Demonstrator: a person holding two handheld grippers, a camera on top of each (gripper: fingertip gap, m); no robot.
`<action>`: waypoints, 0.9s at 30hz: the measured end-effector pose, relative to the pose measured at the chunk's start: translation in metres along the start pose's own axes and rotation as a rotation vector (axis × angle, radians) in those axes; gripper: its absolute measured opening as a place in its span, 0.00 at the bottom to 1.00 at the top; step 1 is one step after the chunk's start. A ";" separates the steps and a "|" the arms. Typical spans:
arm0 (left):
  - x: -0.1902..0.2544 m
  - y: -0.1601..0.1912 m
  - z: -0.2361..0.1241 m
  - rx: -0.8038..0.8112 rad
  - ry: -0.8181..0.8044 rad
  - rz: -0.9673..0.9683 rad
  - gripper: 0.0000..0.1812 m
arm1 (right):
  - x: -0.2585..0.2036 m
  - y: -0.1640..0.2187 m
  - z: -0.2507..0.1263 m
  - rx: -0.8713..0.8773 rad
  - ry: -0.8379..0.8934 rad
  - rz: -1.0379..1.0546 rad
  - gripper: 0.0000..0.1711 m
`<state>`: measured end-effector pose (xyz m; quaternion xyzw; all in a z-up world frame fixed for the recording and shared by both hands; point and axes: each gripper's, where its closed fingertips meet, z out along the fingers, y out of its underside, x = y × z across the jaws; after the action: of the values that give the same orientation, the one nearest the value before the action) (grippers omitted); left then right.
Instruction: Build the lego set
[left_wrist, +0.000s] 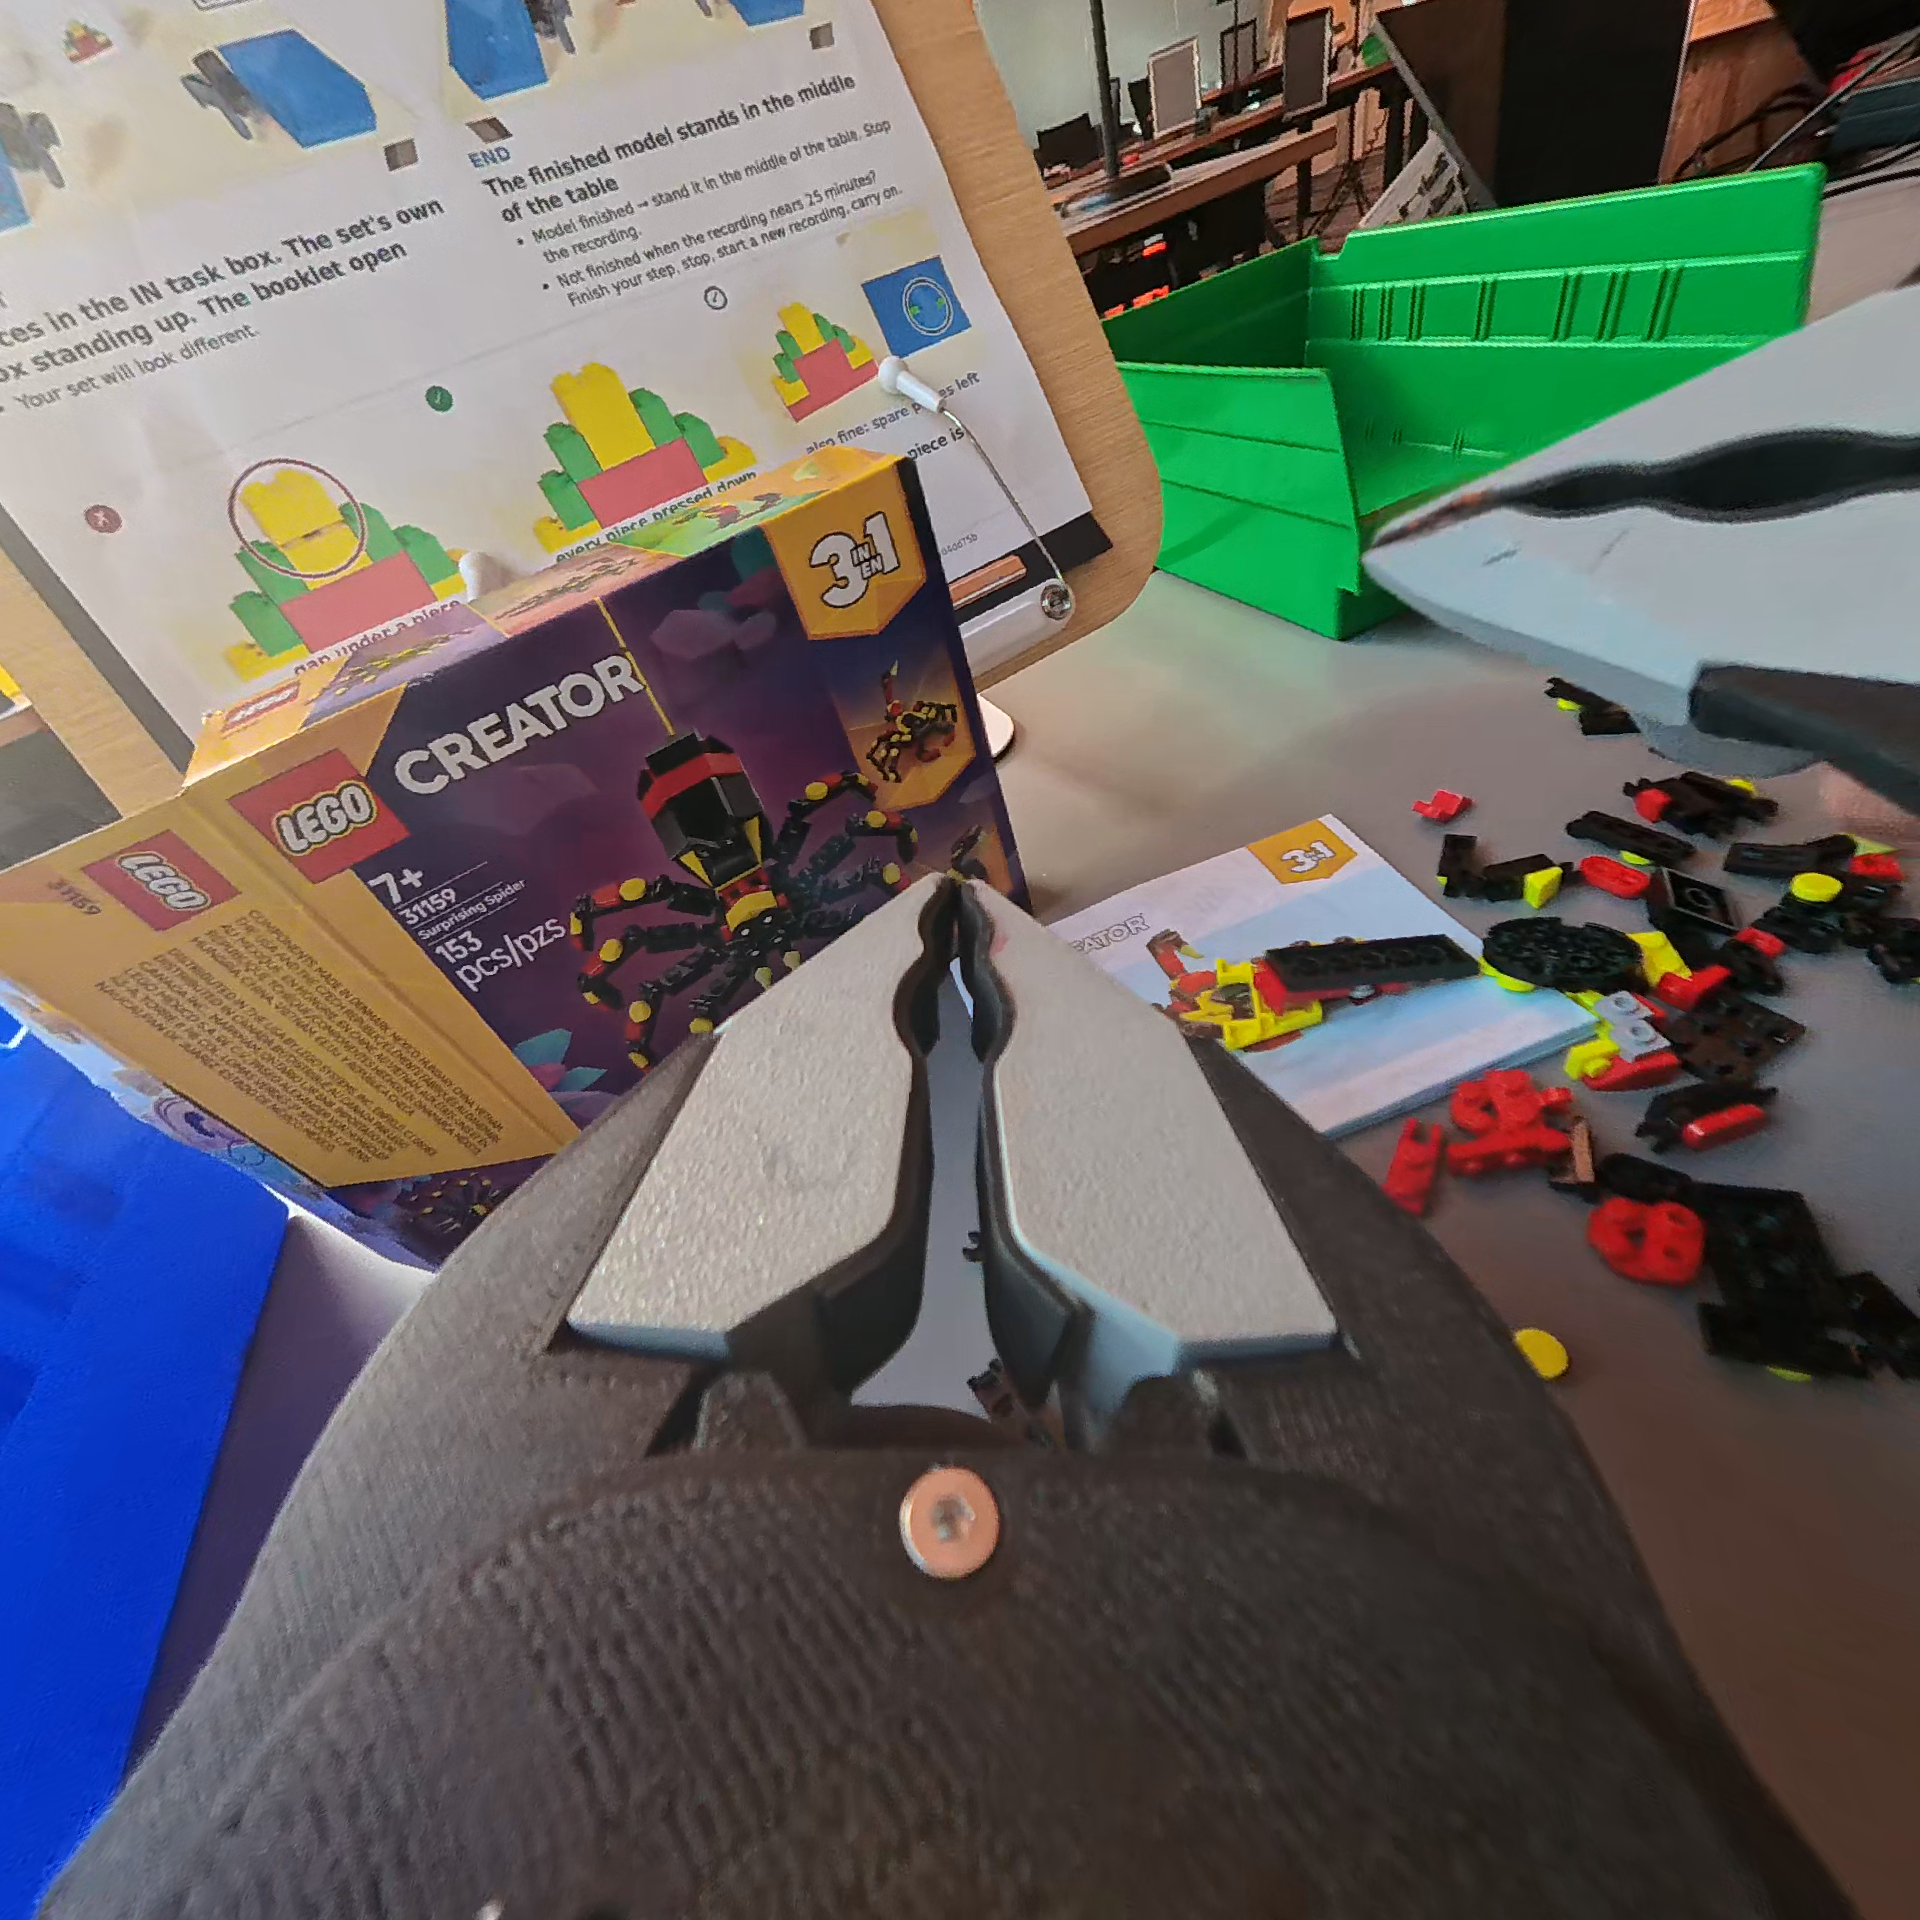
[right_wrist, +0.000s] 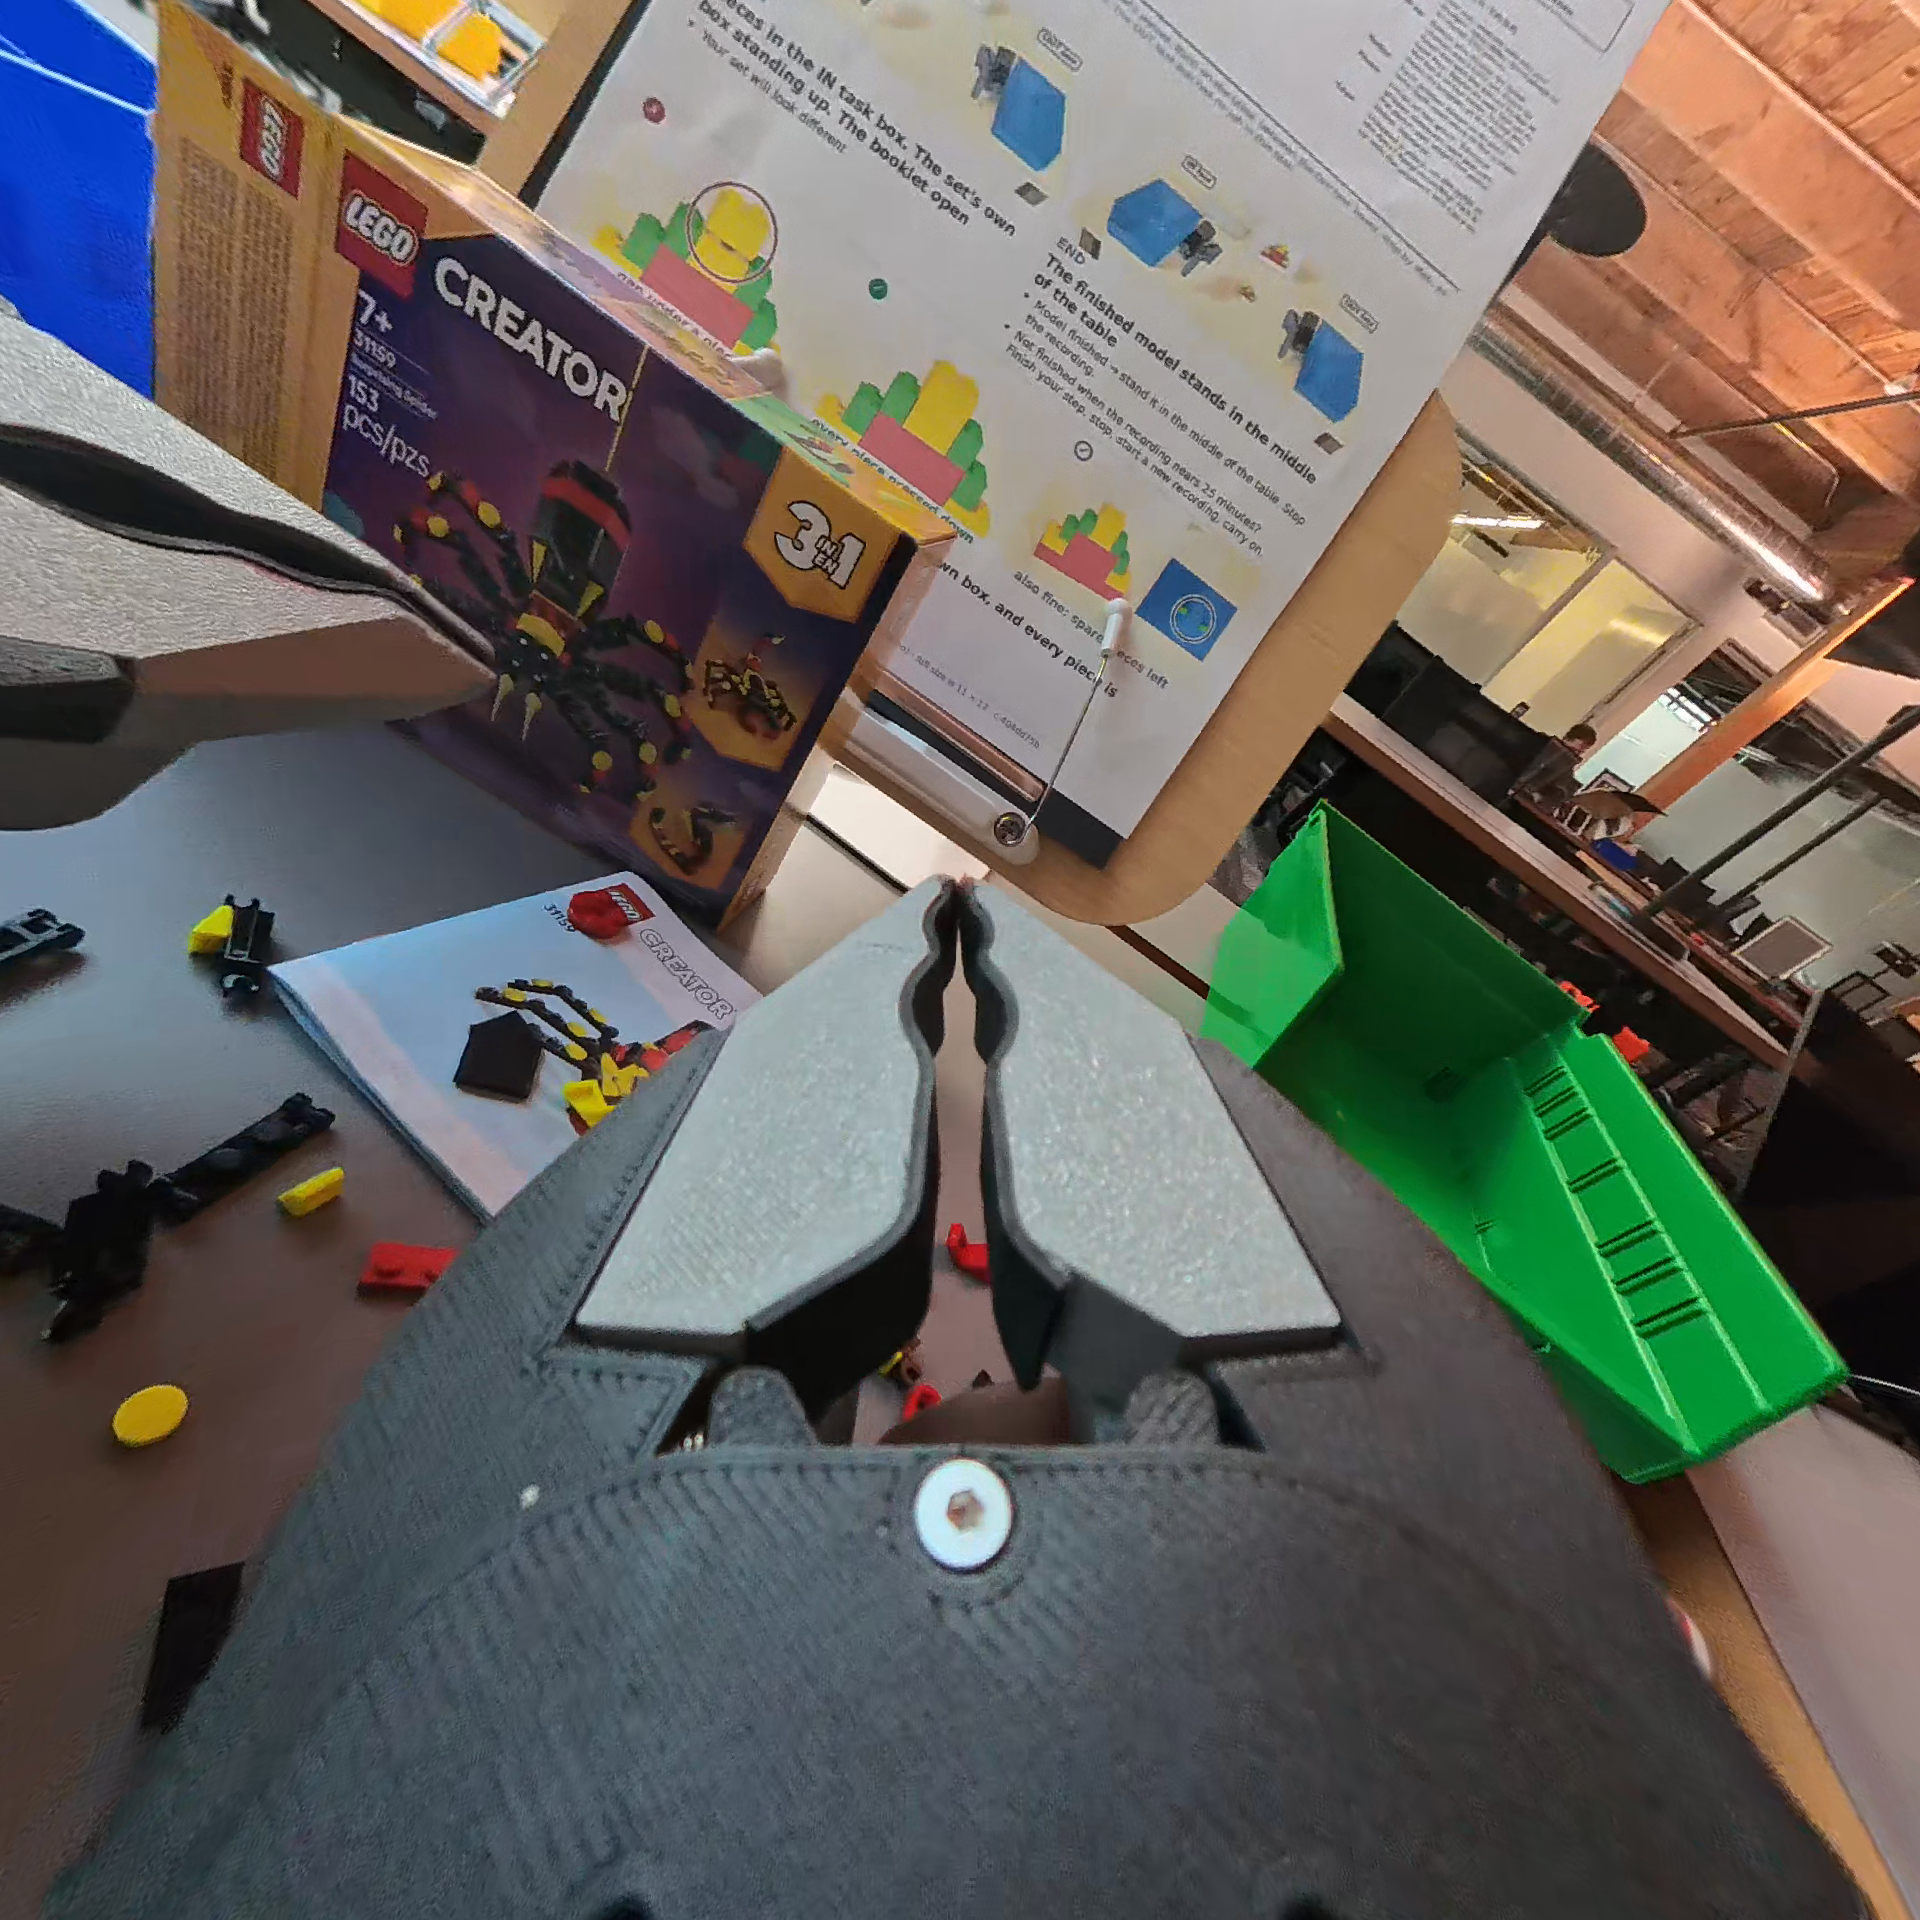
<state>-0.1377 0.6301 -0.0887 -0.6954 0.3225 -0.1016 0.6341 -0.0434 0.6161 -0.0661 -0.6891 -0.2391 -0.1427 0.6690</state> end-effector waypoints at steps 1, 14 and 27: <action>0.000 0.000 0.000 -0.003 0.000 -0.002 0.00 | 0.000 0.000 0.000 0.002 0.000 -0.002 0.00; -0.014 0.003 0.002 -0.010 -0.075 0.022 0.00 | -0.037 -0.054 -0.037 0.240 -0.135 -0.043 0.11; -0.021 0.004 0.002 -0.012 -0.107 0.016 0.00 | -0.054 -0.069 -0.049 0.343 -0.150 -0.095 0.07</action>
<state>-0.1541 0.6436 -0.0868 -0.7009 0.2943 -0.0570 0.6472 -0.1186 0.5590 -0.0323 -0.5614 -0.3415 -0.0796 0.7496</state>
